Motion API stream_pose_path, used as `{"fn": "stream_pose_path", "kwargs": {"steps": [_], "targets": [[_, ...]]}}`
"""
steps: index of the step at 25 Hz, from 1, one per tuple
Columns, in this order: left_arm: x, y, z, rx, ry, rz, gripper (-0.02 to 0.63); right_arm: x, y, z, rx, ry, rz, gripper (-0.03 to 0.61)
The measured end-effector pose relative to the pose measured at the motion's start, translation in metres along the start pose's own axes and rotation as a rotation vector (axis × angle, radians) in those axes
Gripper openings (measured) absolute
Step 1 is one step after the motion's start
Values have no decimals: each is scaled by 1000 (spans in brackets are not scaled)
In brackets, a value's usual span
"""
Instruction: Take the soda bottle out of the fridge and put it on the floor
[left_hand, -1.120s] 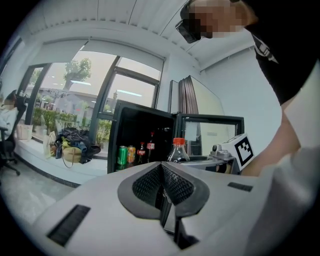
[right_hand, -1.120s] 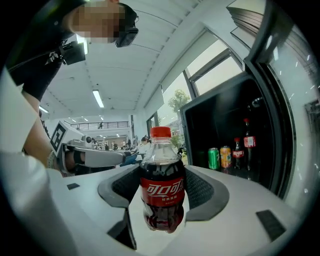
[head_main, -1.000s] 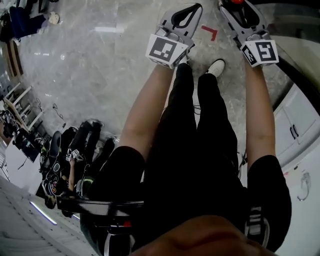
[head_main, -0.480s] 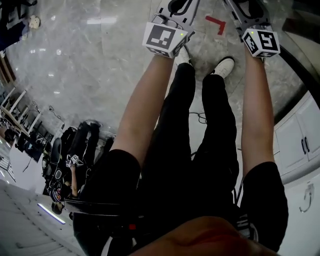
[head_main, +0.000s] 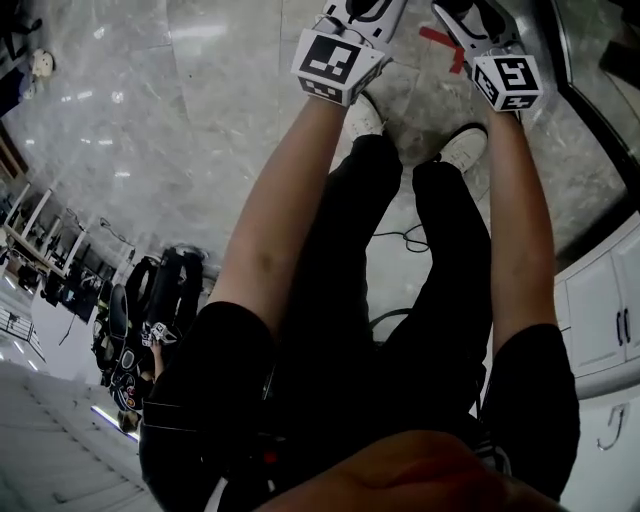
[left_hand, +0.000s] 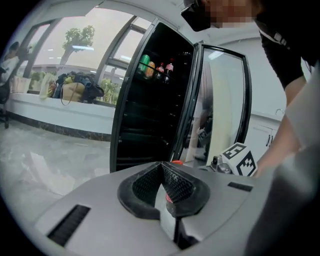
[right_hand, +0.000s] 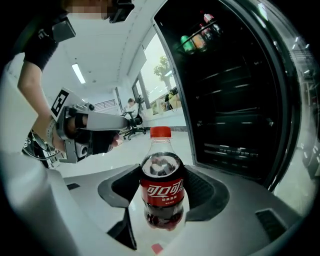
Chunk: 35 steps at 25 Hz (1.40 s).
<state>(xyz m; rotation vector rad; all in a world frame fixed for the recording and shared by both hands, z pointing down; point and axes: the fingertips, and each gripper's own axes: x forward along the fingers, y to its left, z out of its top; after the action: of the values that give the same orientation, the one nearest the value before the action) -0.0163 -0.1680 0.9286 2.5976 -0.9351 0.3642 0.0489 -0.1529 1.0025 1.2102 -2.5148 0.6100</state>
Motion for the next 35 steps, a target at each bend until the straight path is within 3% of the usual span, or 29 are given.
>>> {"fn": "stream_pose_path", "kwargs": {"steps": [8, 15, 29, 35], "targets": [[34, 29, -83, -5, 71, -37, 2, 68, -21, -78, -19, 57, 57, 284], [52, 48, -123, 24, 104, -61, 2, 108, -30, -138, -39, 111, 90, 284], [41, 31, -112, -3, 102, -62, 2, 78, -22, -172, -63, 215, 91, 286], [22, 11, -78, -24, 96, -65, 2, 47, -6, -135, -41, 206, 70, 287]]}}
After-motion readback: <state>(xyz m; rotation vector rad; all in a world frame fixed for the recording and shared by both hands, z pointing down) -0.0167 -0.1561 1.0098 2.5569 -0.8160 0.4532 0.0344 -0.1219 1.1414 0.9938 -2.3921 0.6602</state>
